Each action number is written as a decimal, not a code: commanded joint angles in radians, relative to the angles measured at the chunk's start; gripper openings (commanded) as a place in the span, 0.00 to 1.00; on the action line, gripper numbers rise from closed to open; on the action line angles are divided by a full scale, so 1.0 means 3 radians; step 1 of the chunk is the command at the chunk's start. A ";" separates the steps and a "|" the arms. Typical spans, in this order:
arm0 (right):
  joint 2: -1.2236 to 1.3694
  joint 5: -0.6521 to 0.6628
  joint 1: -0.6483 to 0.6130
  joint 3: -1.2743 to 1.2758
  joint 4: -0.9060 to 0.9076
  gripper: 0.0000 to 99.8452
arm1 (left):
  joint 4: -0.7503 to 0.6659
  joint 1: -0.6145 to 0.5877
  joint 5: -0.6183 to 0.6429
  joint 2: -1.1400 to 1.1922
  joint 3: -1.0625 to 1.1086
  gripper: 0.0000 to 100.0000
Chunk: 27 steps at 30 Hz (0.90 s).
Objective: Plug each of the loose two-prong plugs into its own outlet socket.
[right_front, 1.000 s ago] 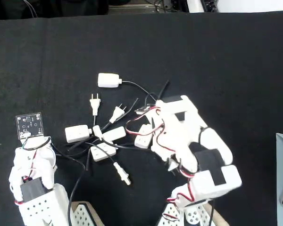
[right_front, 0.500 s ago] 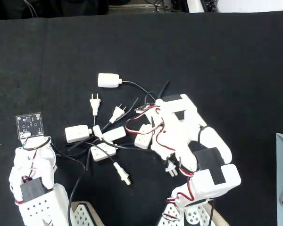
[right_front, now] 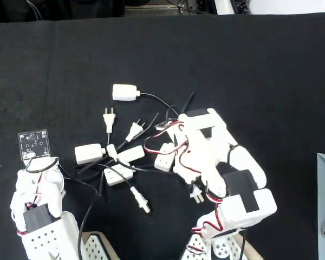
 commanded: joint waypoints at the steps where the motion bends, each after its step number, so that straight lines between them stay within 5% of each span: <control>1: -0.0049 0.0010 0.0036 -0.0110 0.0031 0.06 | -0.0056 0.0038 -0.0026 -0.0015 -0.0023 0.03; 14: -0.0003 0.0031 0.0041 -0.0304 0.0164 0.01 | -0.0066 0.0064 -0.0031 -0.0015 0.0028 0.03; 27: -0.2258 0.0026 0.0036 -0.0442 0.0742 0.01 | -0.0399 0.0069 -0.0005 -0.0015 0.0033 0.03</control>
